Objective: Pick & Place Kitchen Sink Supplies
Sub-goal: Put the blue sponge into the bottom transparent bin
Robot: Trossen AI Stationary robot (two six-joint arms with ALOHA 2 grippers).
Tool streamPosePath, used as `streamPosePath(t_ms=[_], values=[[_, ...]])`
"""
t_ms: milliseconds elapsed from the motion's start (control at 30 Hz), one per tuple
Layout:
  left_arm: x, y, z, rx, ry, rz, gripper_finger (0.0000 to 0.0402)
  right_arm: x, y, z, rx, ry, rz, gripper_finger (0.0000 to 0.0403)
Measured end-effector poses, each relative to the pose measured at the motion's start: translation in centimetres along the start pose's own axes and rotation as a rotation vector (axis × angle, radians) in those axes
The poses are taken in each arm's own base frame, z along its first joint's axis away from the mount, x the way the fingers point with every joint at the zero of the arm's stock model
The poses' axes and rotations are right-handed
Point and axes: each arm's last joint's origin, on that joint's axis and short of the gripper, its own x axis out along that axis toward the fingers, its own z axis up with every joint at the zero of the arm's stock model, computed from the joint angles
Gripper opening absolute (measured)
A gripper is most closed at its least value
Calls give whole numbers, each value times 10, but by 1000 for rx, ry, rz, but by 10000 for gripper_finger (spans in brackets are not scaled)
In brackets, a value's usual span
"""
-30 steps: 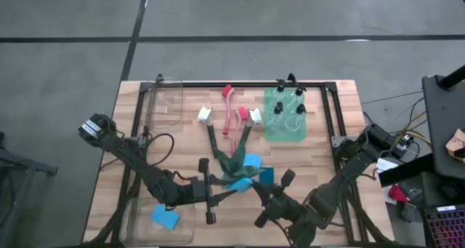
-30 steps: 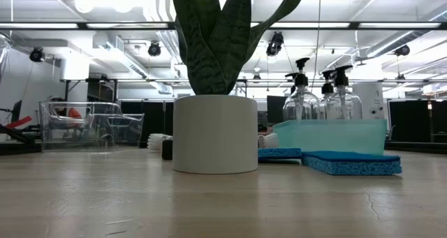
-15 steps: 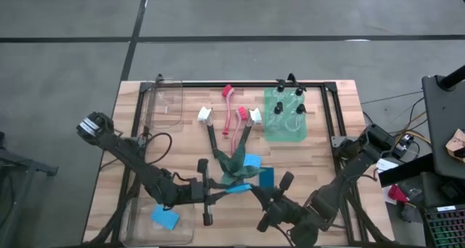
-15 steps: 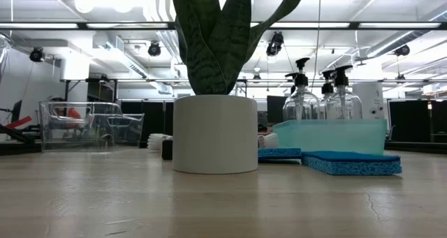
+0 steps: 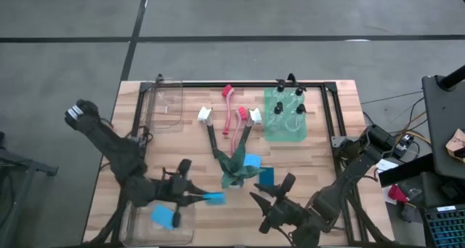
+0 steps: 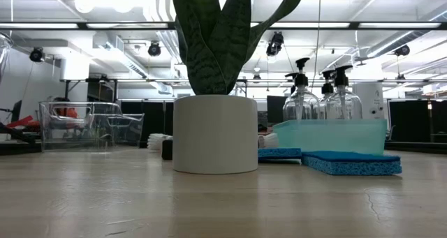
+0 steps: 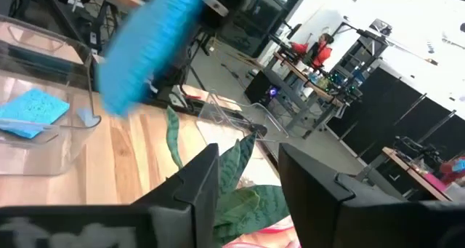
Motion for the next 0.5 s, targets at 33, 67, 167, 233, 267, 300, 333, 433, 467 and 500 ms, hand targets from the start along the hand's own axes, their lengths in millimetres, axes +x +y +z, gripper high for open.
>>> streamPosePath(t_ms=[33,67,167,233,267,300,333,433,467,500], values=[[-7,1,1,-28,42,-26,12,0,0,-1,-3,2,-2,144],[-13,2,2,-55,86,-47,12,0,0,-1,-3,4,-3,145],[-26,4,-2,-139,222,-95,12,0,0,-3,-21,10,-2,143],[-33,5,-7,-193,341,-148,13,0,0,-4,-24,11,-2,139],[-36,5,-9,-219,400,-177,14,-1,0,-4,-24,11,-2,136],[-39,4,-11,-248,458,-198,14,-1,0,-4,-23,11,-2,134],[-42,4,-15,-284,521,-205,14,-1,0,-4,-24,11,-2,132],[-46,5,-25,-406,658,-154,12,-1,0,-4,-24,11,-2,126],[-47,5,-29,-441,700,-132,11,-1,0,-4,-24,11,-2,124],[-47,5,-33,-468,740,-113,11,-1,0,-4,-24,11,-2,123]])
